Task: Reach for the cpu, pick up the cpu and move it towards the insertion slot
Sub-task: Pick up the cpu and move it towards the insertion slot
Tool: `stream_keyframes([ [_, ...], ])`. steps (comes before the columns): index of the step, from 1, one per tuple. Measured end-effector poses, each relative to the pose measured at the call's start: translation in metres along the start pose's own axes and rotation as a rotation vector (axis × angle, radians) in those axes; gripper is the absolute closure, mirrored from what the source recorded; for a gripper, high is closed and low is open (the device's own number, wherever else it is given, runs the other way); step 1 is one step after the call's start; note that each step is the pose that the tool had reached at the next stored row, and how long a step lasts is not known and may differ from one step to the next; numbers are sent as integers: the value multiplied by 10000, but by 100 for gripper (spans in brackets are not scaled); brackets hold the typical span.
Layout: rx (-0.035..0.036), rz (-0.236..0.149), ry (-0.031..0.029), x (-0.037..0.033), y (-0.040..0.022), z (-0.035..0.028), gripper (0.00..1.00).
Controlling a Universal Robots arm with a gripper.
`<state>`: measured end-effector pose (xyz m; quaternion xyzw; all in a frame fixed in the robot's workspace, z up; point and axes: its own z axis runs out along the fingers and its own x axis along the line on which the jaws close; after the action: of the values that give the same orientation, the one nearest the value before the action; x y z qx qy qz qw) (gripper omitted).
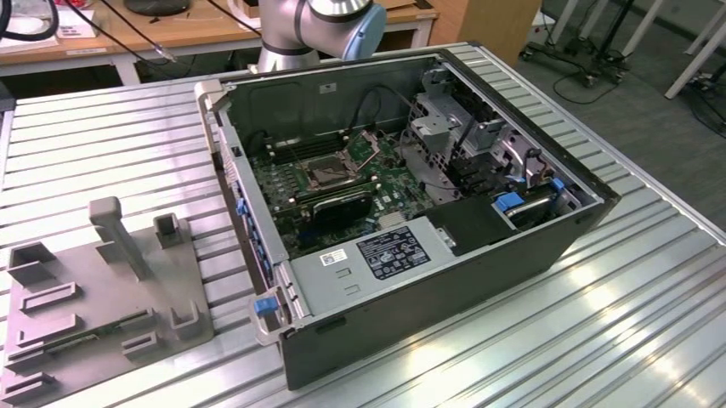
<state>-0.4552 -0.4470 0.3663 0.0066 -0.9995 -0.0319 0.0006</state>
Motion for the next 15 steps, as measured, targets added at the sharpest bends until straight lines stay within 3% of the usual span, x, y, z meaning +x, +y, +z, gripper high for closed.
stream_keyframes([
  [8,0,0,0,0,3,-51,45],
  [15,0,0,1,0,4,-58,45],
])
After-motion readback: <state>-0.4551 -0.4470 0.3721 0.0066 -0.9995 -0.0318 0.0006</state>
